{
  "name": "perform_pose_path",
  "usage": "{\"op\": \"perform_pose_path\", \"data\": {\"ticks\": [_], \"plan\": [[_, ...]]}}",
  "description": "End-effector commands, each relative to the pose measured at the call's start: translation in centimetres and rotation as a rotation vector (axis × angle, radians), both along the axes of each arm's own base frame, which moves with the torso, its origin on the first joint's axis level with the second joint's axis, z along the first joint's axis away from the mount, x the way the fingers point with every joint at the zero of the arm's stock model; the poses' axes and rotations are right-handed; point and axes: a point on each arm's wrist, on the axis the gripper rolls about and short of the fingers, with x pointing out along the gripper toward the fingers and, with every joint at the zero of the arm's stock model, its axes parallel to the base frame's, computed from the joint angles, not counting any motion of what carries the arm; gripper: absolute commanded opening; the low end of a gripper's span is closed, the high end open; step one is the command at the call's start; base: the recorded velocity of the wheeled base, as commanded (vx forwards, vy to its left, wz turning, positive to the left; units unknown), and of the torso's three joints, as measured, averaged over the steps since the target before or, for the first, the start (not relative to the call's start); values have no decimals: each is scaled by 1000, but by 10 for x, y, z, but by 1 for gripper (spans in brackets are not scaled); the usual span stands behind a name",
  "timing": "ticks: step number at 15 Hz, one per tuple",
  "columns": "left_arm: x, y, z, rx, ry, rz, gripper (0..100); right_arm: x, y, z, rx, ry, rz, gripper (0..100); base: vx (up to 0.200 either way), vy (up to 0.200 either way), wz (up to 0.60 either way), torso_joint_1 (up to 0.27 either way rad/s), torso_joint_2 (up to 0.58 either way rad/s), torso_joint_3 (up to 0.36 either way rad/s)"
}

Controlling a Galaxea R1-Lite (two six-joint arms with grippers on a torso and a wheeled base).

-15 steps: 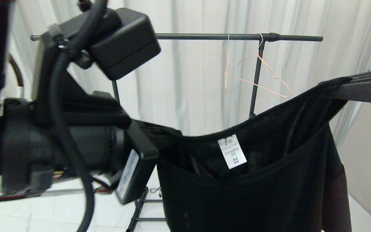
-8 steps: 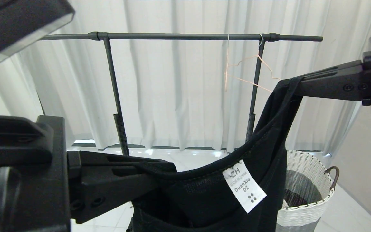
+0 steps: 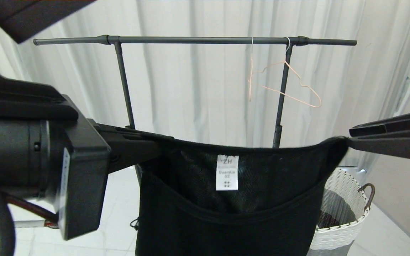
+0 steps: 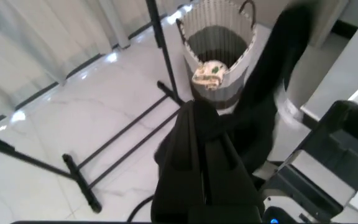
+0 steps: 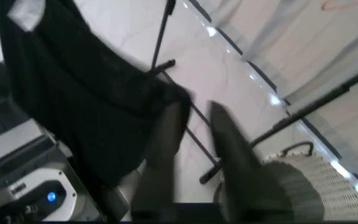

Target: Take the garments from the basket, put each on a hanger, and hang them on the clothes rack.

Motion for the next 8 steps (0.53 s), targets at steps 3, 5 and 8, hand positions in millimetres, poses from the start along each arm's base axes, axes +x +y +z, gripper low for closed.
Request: {"op": "perform_pose_path", "data": {"ticks": [3,5,8], "plan": [[8,-7,-13,57,25,27,0,-19,-24,-10,2,-7,17,100,0,0,0,0,0,0],[10,-6,-19,94,8,90,0,-25,-42,-17,1,-12,-23,100,0,0,0,0,0,0],[9,15,-42,187,7,213,0,-21,-84,-28,-183,53,-452,100,0,0,0,0,0,0]]}}
